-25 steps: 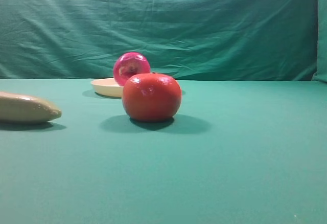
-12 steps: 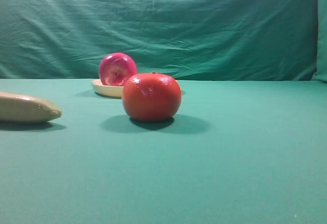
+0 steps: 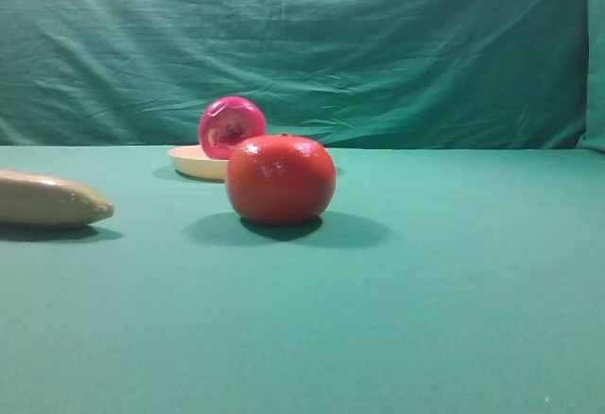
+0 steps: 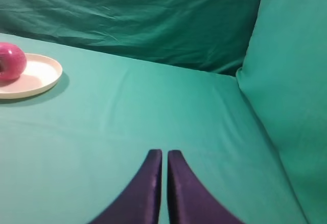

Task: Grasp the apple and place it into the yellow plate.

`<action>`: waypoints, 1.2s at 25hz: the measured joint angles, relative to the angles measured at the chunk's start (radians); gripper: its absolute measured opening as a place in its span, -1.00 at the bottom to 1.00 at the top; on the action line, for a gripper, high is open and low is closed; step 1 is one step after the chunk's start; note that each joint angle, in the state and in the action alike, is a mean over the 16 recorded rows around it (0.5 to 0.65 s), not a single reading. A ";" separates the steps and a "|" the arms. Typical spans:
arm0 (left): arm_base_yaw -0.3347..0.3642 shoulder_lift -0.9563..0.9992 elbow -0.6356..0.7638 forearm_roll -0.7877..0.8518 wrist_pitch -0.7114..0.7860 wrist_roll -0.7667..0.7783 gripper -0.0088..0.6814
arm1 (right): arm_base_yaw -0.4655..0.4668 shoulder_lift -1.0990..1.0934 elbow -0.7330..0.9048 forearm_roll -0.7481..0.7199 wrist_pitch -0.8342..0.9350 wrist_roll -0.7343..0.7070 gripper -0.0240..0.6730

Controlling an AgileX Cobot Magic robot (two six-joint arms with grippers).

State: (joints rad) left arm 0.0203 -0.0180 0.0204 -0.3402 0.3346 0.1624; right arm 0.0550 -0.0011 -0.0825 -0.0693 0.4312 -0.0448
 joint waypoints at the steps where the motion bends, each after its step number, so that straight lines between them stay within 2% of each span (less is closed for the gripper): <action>1: 0.000 0.000 0.000 0.000 0.000 0.000 -0.52 | -0.004 -0.005 0.017 0.000 -0.007 0.001 -0.93; 11: 0.000 0.000 0.000 0.000 0.000 0.000 -0.52 | -0.015 -0.011 0.102 0.003 -0.056 0.011 -0.93; 30: 0.000 0.000 0.000 0.000 0.000 0.000 -0.52 | -0.015 -0.011 0.107 0.004 -0.059 0.003 -0.93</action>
State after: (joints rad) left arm 0.0203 -0.0180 0.0204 -0.3402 0.3346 0.1624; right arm 0.0397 -0.0122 0.0248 -0.0651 0.3720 -0.0417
